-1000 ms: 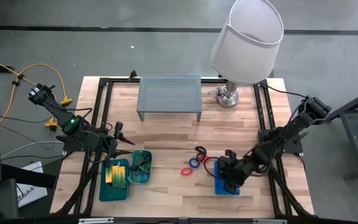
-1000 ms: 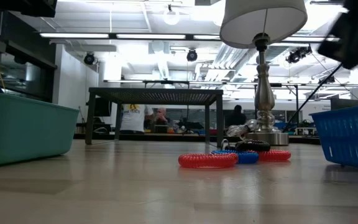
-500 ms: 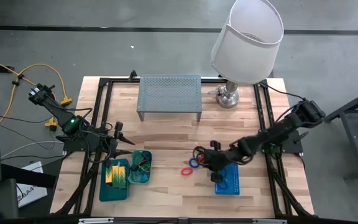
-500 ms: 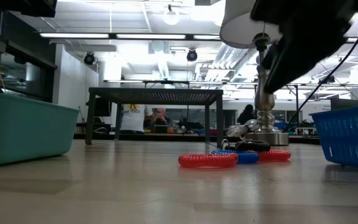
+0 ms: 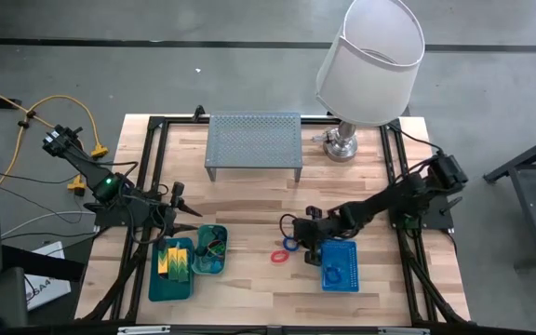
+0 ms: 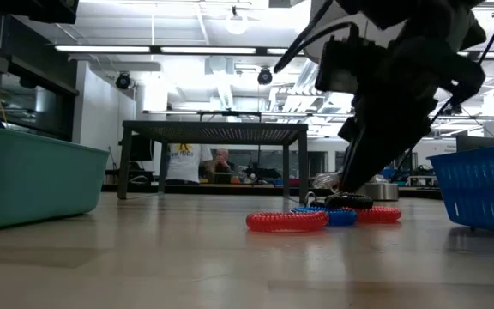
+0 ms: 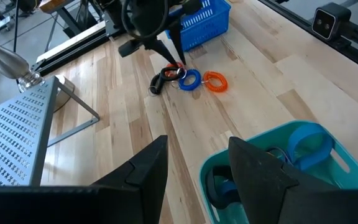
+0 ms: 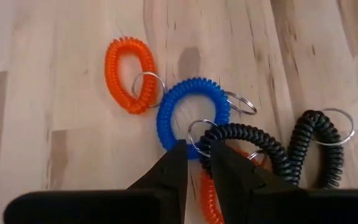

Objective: Pick & Place Office Desk Supplies
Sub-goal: Put the bottom black spring keychain into the blue bin

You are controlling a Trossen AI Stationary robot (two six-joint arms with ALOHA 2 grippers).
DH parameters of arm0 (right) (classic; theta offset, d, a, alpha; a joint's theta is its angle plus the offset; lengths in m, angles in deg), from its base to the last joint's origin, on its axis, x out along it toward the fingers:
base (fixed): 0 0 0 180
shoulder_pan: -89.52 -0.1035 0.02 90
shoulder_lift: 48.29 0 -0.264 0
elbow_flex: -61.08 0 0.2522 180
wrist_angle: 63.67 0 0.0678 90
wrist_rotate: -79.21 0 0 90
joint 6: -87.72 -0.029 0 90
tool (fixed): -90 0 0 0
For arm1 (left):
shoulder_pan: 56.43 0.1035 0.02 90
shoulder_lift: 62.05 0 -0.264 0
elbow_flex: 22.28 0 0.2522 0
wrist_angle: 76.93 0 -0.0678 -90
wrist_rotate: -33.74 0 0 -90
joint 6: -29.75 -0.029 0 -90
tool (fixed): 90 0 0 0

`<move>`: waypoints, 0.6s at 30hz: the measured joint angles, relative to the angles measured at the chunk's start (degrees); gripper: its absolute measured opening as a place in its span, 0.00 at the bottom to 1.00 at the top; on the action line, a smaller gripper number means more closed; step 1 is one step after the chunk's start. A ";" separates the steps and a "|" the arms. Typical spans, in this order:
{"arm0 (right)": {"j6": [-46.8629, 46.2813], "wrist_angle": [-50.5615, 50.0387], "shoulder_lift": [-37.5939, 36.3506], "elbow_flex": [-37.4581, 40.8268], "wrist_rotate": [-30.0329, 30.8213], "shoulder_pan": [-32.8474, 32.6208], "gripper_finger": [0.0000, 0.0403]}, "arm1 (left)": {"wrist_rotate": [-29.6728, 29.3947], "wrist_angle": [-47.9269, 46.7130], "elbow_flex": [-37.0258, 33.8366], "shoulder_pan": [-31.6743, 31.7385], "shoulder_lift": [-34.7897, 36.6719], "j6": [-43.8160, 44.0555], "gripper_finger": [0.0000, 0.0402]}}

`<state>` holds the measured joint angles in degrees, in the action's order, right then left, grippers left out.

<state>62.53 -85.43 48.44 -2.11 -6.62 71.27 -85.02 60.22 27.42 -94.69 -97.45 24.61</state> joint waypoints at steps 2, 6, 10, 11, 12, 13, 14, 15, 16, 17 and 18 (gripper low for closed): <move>0.01 -0.10 0.58 0.00 -0.06 0.10 0.15 | 0.01 0.01 0.00 0.00 0.00 0.00 0.40; 0.07 -0.89 1.26 0.00 0.00 0.05 0.15 | 0.02 -0.01 0.00 0.00 0.00 0.00 0.40; 0.09 -1.43 1.27 0.00 0.44 0.03 0.15 | 0.01 0.01 0.00 0.00 0.00 0.00 0.40; 0.09 -1.60 1.27 0.00 0.56 0.03 0.15 | 0.00 0.01 0.00 0.00 0.00 0.00 0.40; 0.09 -1.65 1.27 0.00 0.73 0.03 0.15 | 0.00 0.01 0.00 -0.01 0.00 0.00 0.40; 0.09 -1.73 1.27 0.00 0.82 0.03 0.15 | 0.02 -0.01 0.00 0.00 0.00 0.00 0.40; 0.09 -1.78 1.27 0.00 0.82 0.03 0.15 | 0.00 0.01 0.00 -0.01 0.00 0.00 0.40; 0.11 -1.80 1.27 0.00 0.82 0.03 0.15 | 0.01 0.00 0.00 -0.01 0.00 0.00 0.40; 0.19 -1.81 1.27 0.00 0.96 0.03 0.15 | 0.01 0.01 0.00 -0.01 0.00 0.00 0.40; 0.24 -1.78 1.27 0.00 1.47 0.03 0.15 | 0.02 0.01 0.00 -0.01 0.00 0.00 0.40; 0.40 -1.76 1.27 0.00 1.87 0.03 0.15 | 0.02 0.01 0.00 0.00 0.00 0.00 0.40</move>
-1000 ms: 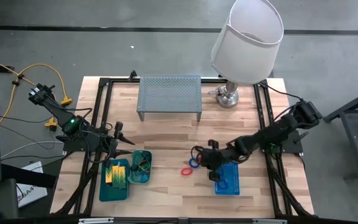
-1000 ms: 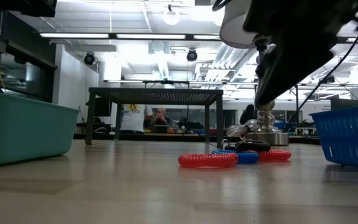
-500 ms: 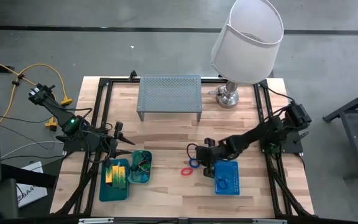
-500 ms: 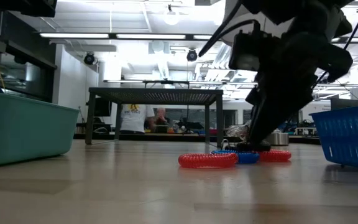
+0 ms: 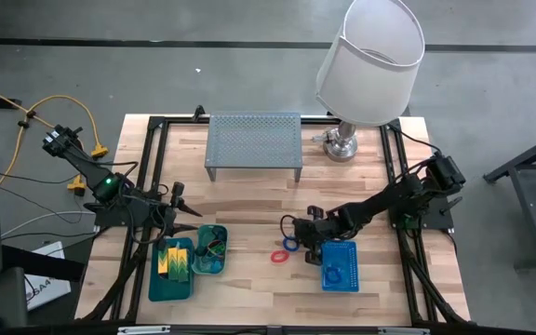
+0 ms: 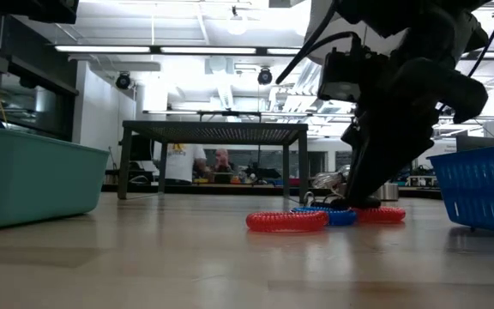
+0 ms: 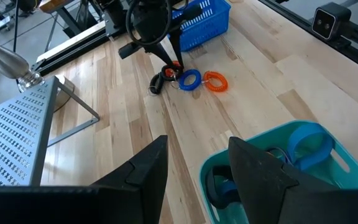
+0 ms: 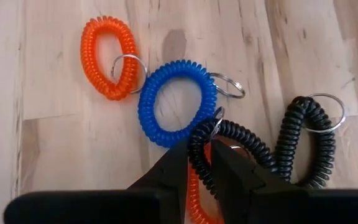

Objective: Pick & Place Office Desk Supplies
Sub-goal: Put the bottom black spring keychain into the blue bin

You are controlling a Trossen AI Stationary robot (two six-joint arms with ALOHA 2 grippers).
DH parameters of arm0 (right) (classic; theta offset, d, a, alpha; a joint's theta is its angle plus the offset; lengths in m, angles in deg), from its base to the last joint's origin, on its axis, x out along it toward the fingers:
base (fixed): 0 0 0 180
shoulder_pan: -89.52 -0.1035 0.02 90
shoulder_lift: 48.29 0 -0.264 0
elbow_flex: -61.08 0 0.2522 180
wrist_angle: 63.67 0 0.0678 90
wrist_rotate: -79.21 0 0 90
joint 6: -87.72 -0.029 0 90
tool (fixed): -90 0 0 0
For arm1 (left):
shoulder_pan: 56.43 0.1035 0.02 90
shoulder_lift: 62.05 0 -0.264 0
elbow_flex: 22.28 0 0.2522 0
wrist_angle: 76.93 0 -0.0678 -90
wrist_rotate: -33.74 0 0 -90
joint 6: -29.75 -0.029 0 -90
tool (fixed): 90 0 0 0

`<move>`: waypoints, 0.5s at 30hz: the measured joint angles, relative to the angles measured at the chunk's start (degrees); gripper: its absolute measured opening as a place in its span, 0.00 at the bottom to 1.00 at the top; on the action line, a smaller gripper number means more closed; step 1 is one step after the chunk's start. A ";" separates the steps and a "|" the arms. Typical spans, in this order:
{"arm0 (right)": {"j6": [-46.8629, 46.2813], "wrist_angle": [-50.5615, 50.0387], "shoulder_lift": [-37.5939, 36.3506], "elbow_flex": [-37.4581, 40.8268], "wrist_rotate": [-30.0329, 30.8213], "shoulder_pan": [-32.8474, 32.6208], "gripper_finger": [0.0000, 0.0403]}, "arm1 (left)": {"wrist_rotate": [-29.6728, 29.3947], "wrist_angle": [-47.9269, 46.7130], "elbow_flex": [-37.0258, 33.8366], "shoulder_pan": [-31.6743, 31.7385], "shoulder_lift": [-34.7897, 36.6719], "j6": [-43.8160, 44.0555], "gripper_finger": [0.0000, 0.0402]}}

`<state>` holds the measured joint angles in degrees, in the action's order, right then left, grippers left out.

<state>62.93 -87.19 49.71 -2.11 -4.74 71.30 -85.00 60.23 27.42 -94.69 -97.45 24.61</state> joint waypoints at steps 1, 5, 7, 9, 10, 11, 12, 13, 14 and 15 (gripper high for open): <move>0.05 0.04 0.00 0.00 0.28 0.00 0.15 | -0.01 0.00 0.00 0.00 0.00 0.00 0.40; 0.15 0.26 0.00 0.00 1.17 0.01 0.15 | -0.01 -0.02 0.00 -0.01 0.00 0.00 0.40; 0.15 0.27 0.00 0.00 1.50 0.00 0.15 | -0.01 0.00 0.00 -0.01 0.00 0.00 0.40; 0.12 0.31 0.00 0.00 1.50 0.00 0.15 | -0.01 -0.01 0.00 -0.01 0.00 0.00 0.40; 0.12 0.31 0.00 0.00 1.48 0.00 0.15 | 0.00 0.00 0.00 0.00 0.00 0.00 0.40; 0.12 0.28 0.00 0.00 1.36 -0.03 0.15 | -0.01 -0.01 0.00 -0.01 0.00 0.00 0.40; 0.11 0.19 0.00 0.00 1.19 -0.04 0.15 | 0.00 -0.02 0.00 0.00 0.00 0.00 0.40; 0.11 0.11 0.00 0.00 1.06 -0.04 0.15 | 0.01 0.00 0.00 -0.02 0.00 0.00 0.40; 0.15 0.09 0.00 0.00 1.03 -0.04 0.15 | 0.01 0.00 0.00 0.00 0.00 0.00 0.40; 0.36 0.09 0.00 0.00 0.93 -0.04 0.15 | -0.02 -0.02 0.00 0.00 0.00 0.00 0.40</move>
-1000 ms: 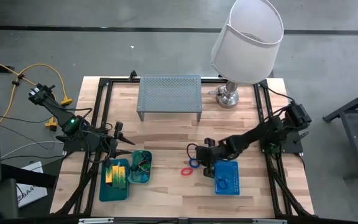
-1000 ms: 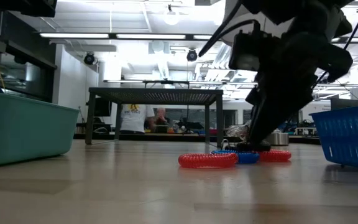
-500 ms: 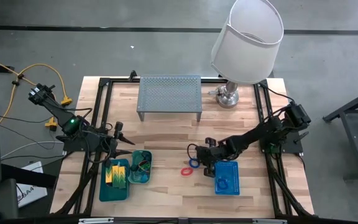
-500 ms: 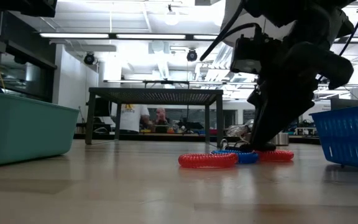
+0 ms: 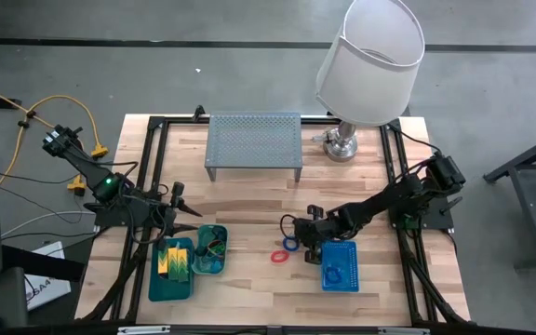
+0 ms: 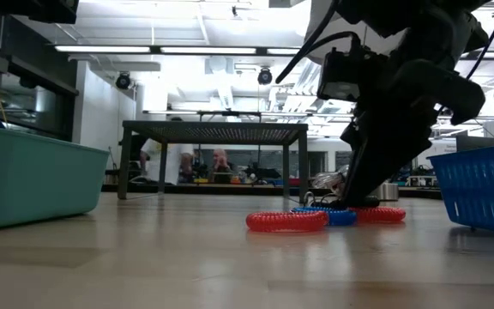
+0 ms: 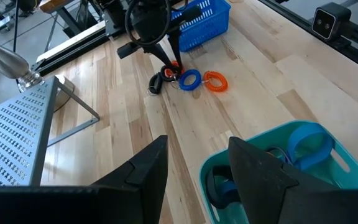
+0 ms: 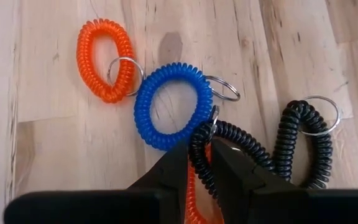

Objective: Pick & Place Office Desk Supplies
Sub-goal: Put the bottom black spring keychain into the blue bin

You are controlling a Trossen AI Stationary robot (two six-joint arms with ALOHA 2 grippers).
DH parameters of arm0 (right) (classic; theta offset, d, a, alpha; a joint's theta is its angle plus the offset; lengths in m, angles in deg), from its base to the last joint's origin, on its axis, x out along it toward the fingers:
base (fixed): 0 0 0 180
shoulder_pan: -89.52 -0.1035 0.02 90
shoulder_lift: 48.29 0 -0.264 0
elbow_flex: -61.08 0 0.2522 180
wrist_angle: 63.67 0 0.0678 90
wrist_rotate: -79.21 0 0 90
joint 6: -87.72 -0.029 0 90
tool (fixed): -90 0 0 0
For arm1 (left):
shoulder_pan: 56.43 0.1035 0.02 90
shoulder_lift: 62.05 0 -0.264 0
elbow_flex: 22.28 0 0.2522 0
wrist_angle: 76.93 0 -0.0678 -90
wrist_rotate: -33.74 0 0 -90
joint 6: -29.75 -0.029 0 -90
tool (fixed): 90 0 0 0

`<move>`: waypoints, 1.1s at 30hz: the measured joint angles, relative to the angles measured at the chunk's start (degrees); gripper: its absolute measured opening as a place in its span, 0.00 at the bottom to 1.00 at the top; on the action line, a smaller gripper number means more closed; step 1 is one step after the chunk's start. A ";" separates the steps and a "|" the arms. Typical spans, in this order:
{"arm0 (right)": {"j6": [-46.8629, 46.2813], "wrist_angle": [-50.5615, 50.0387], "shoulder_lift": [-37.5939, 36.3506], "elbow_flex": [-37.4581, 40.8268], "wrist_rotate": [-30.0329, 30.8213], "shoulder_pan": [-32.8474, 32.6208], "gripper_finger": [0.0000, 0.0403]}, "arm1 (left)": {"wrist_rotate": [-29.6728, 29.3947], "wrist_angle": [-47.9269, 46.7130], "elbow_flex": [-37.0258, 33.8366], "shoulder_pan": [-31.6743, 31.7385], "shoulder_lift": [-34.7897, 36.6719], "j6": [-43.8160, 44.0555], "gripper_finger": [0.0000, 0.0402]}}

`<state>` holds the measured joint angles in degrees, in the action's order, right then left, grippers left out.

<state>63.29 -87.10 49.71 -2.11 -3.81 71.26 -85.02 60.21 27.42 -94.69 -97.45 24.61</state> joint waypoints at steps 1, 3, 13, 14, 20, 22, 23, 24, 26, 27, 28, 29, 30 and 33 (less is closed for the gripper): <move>0.15 -0.01 0.00 0.00 -0.15 0.00 0.15 | 0.00 0.02 0.00 0.00 0.00 0.00 0.40; 0.29 -0.28 0.00 0.00 -0.93 0.00 0.15 | 0.01 0.02 0.00 0.00 0.00 0.00 0.40; 1.44 -1.56 -0.02 0.00 -0.96 0.00 0.15 | 0.02 0.02 0.00 0.00 0.00 0.00 0.40; 1.71 -1.75 -0.02 0.00 -0.96 0.00 0.15 | 0.02 0.02 0.00 0.00 0.00 0.00 0.40; 2.23 -2.03 -0.02 0.00 -0.96 0.00 0.15 | 0.02 0.02 0.00 -0.01 0.00 0.00 0.40; 2.23 -2.19 -0.02 0.00 -0.94 0.00 0.15 | 0.02 0.00 0.00 0.00 0.00 0.00 0.40; 2.27 -2.20 -0.02 0.00 -0.94 0.00 0.15 | 0.00 0.02 0.00 0.00 0.00 0.00 0.40; 2.30 -2.21 -0.02 0.00 -0.95 0.00 0.15 | 0.02 0.02 0.00 -0.02 0.00 0.00 0.40; 2.45 -2.21 -0.02 0.00 -0.94 0.00 0.15 | 0.02 0.02 0.00 -0.02 0.00 0.00 0.40; 2.43 -2.21 -0.02 0.00 -0.94 0.00 0.15 | 0.02 0.02 0.00 -0.01 0.00 0.00 0.40; 2.43 -2.21 -0.02 0.00 -0.94 0.00 0.15 | 0.01 0.00 0.00 -0.01 0.00 0.00 0.40; 2.41 -2.21 -0.02 0.00 -0.94 0.00 0.15 | 0.01 0.00 0.00 -0.02 0.00 0.00 0.40; 2.41 -2.23 -0.02 0.00 -0.94 0.00 0.15 | 0.00 0.02 0.00 0.00 0.00 0.00 0.40; 2.38 -2.22 -0.02 0.00 -0.84 0.00 0.13 | 0.01 0.02 0.00 -0.01 0.00 0.00 0.40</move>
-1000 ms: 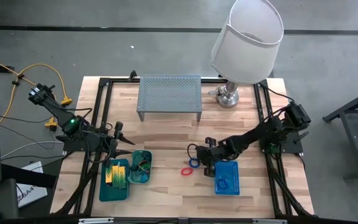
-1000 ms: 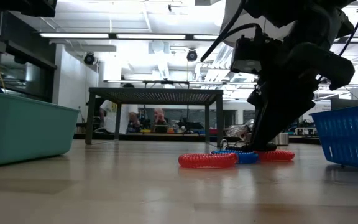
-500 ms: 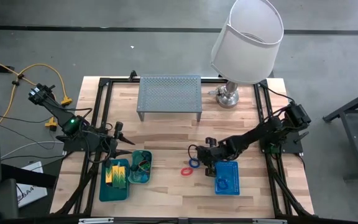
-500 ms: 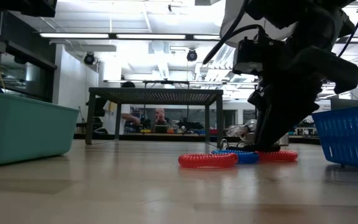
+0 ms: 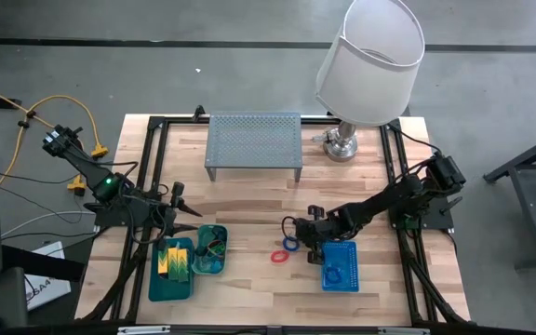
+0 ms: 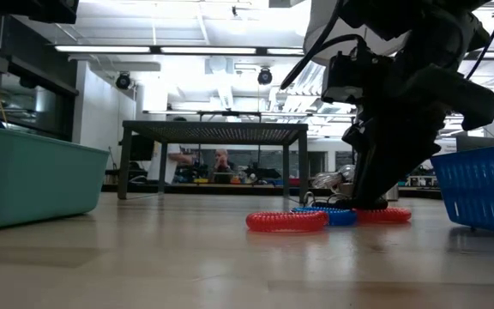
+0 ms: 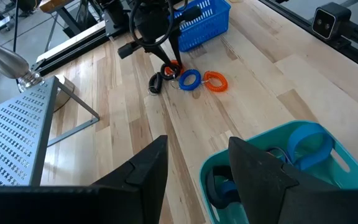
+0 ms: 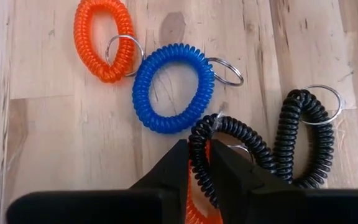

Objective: Pick & Place Office Desk Supplies
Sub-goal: Put the bottom black spring keychain into the blue bin

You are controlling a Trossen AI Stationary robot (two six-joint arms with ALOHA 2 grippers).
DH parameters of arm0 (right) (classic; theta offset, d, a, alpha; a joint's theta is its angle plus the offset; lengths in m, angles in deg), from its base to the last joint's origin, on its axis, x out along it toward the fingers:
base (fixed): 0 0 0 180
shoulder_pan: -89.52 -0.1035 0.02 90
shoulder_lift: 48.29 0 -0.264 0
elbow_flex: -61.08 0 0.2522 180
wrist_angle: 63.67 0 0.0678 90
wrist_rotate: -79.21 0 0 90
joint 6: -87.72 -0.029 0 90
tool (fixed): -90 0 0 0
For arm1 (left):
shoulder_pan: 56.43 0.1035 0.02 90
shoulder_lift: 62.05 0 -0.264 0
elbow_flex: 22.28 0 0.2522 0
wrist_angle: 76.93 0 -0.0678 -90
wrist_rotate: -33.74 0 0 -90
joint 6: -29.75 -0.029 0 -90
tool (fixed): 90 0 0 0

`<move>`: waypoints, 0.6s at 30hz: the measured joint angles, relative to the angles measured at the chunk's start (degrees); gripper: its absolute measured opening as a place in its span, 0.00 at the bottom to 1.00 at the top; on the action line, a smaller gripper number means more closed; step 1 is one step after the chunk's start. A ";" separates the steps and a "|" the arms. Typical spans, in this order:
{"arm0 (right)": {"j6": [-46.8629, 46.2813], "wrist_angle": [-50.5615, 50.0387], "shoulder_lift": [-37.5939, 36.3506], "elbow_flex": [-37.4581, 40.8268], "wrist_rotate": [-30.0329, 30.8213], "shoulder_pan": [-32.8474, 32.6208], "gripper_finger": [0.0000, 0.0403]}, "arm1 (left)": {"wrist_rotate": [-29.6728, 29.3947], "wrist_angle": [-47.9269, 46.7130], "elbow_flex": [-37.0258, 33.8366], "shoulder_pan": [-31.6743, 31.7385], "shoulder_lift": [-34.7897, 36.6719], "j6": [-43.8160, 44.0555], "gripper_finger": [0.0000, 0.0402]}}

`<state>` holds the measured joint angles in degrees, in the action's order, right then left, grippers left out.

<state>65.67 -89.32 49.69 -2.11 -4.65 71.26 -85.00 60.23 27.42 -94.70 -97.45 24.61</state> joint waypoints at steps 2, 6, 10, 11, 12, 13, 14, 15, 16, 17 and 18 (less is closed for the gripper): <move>-0.04 -0.01 0.00 0.00 0.40 0.00 0.11 | 0.01 0.00 0.00 -0.01 0.00 0.00 0.40; -0.15 0.01 -0.02 0.00 0.53 0.00 0.05 | 0.00 0.00 0.00 0.00 0.00 0.00 0.40; -0.30 0.05 -0.04 -0.01 0.55 0.00 0.03 | 0.00 0.00 0.00 -0.01 0.00 0.00 0.40; -0.47 0.06 -0.04 0.00 0.53 0.00 0.03 | -0.01 -0.02 0.00 0.01 0.00 0.00 0.40; -0.63 0.04 -0.04 -0.02 0.50 0.00 0.03 | 0.01 0.00 0.00 -0.01 0.00 0.00 0.40; -0.68 0.05 -0.04 0.00 0.43 0.00 0.04 | 0.01 -0.02 0.00 0.01 0.00 0.00 0.40; -0.71 0.04 -0.04 0.00 0.35 0.00 0.04 | 0.00 -0.02 0.00 0.01 0.00 0.00 0.40; -0.71 0.06 -0.04 -0.01 0.30 0.00 0.04 | 0.01 0.00 0.00 0.00 0.00 0.00 0.40; -0.68 0.06 -0.04 -0.01 0.28 0.00 0.04 | -0.01 0.00 0.00 0.01 0.00 0.00 0.40; -0.66 0.05 -0.14 -0.02 0.26 0.00 0.03 | 0.01 -0.02 0.00 -0.01 0.00 0.00 0.40; -0.60 -0.03 -0.45 -0.01 0.18 0.00 0.03 | -0.01 0.00 0.00 0.01 0.00 0.00 0.40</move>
<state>65.07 -89.35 49.24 -2.12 -4.47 71.26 -85.01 60.23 27.42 -94.69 -97.45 24.61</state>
